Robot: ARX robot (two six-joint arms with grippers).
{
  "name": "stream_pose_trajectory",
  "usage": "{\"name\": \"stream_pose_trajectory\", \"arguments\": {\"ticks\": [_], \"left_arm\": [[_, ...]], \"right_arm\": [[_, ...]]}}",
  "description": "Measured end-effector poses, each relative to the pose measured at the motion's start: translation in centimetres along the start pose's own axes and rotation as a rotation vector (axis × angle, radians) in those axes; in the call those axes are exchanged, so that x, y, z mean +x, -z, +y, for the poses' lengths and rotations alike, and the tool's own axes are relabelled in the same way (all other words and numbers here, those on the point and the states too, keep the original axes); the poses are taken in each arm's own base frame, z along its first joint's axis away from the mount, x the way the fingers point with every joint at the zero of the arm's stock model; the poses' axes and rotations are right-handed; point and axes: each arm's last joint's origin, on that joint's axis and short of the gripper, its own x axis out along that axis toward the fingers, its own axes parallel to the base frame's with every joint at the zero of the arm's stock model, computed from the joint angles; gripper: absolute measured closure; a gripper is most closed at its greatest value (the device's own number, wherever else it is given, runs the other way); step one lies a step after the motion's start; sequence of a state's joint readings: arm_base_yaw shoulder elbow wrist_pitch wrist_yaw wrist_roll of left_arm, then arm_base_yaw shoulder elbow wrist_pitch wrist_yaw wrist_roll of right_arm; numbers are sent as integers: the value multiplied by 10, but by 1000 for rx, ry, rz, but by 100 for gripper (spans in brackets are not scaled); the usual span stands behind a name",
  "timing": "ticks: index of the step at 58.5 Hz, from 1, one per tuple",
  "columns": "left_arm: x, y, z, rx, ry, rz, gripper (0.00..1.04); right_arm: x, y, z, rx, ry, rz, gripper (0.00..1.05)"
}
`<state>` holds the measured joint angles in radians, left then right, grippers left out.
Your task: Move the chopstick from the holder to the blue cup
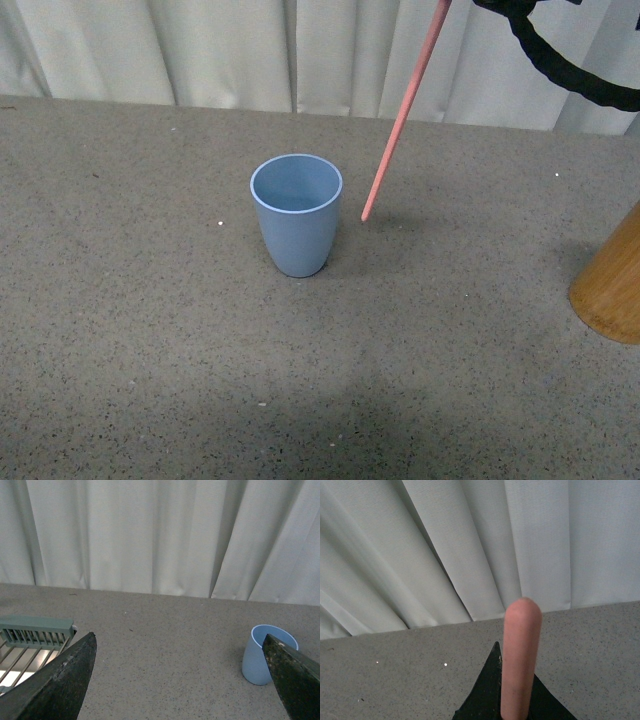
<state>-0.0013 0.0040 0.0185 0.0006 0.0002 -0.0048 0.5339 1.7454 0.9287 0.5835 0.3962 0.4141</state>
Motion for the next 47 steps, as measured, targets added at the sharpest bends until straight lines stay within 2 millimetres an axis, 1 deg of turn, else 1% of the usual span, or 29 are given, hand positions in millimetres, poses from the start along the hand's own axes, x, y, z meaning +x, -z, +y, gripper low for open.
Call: {"name": "stream_pose_trajectory", "arguments": {"ticks": [16,35,47], "left_arm": [[0,0,0,0,0,0,7],[0,0,0,0,0,0,7],[0,0,0,0,0,0,7]], "right_arm": [[3,0,6,-3,-6,-6,104],[7,11,9,-27,4,19,104],[8,11,11,-32,10,17,104]]}}
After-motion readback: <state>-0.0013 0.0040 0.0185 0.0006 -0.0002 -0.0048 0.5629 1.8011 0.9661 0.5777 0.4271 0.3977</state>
